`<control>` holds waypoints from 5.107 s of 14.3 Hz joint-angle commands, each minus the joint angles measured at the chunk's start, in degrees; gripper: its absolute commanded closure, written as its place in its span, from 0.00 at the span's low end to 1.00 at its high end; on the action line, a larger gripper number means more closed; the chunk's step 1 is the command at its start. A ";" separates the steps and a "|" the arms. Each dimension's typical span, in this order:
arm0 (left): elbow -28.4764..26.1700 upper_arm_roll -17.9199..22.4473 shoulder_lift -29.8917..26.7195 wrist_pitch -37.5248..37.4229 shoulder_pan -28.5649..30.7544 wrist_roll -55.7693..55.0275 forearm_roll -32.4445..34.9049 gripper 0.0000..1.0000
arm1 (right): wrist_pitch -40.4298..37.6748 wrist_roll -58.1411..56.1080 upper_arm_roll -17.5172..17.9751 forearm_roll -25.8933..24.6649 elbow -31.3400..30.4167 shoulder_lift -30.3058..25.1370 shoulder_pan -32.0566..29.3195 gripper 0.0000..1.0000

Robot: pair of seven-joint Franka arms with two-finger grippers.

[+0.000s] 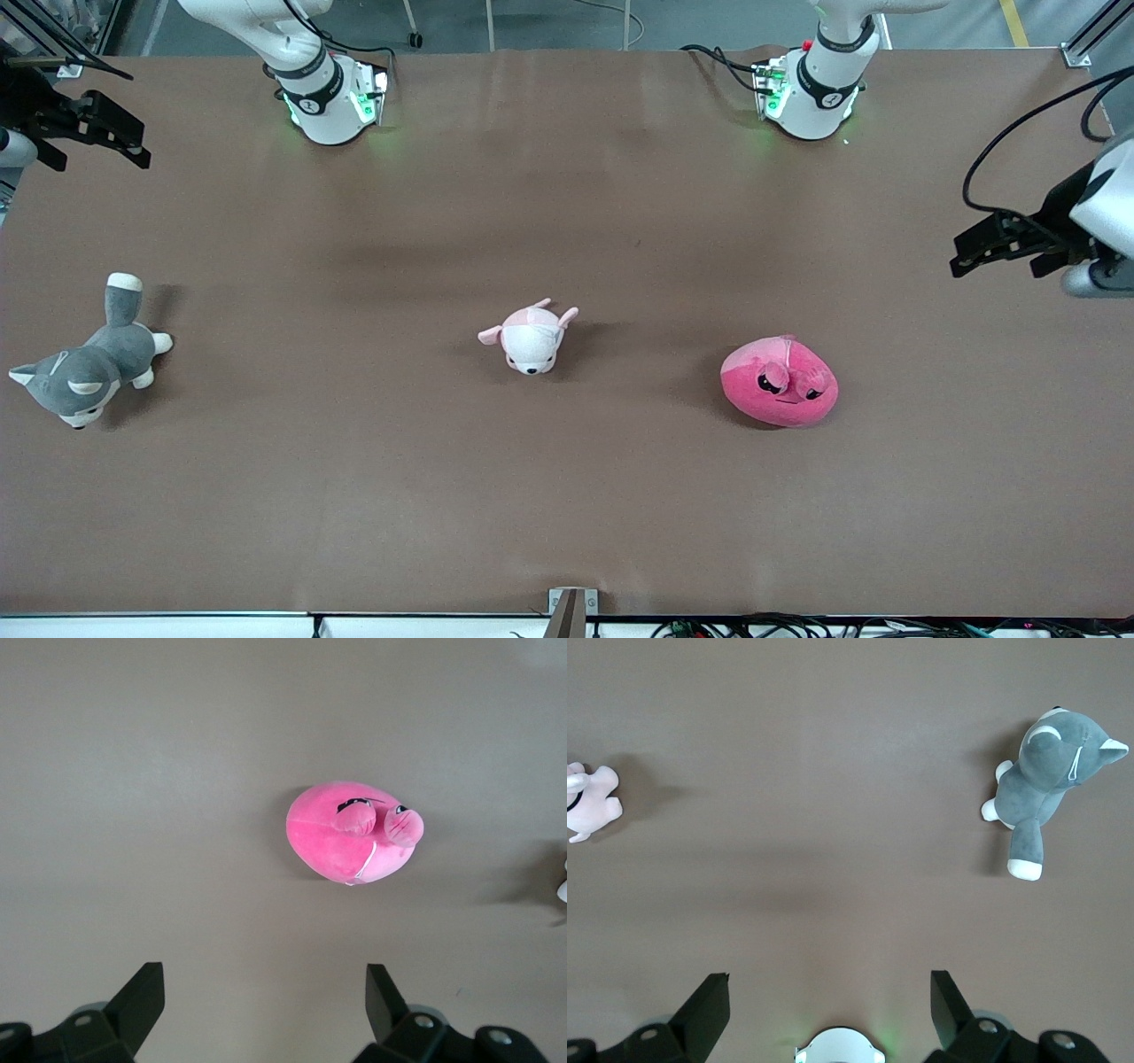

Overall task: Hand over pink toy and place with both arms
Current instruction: 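Reach the left gripper toward the hot-pink plush toy, then lower the left gripper onto the pink toy and close on it, then lift the pink toy with the left gripper while the right gripper approaches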

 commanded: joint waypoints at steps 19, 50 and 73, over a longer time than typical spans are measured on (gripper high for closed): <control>0.96 0.02 21.60 15.34 -4.59 -2.99 -6.68 0.07 | 1.02 0.59 -0.58 1.54 -0.41 -0.89 0.36 0.00; 1.13 -1.30 25.13 17.55 -5.30 -3.69 -11.75 1.00 | 0.32 0.33 4.08 2.68 4.68 2.01 -6.05 0.00; 16.60 -15.71 23.27 44.35 -27.79 -48.69 -16.43 1.00 | 1.89 0.33 3.73 4.17 8.02 13.94 -10.71 0.00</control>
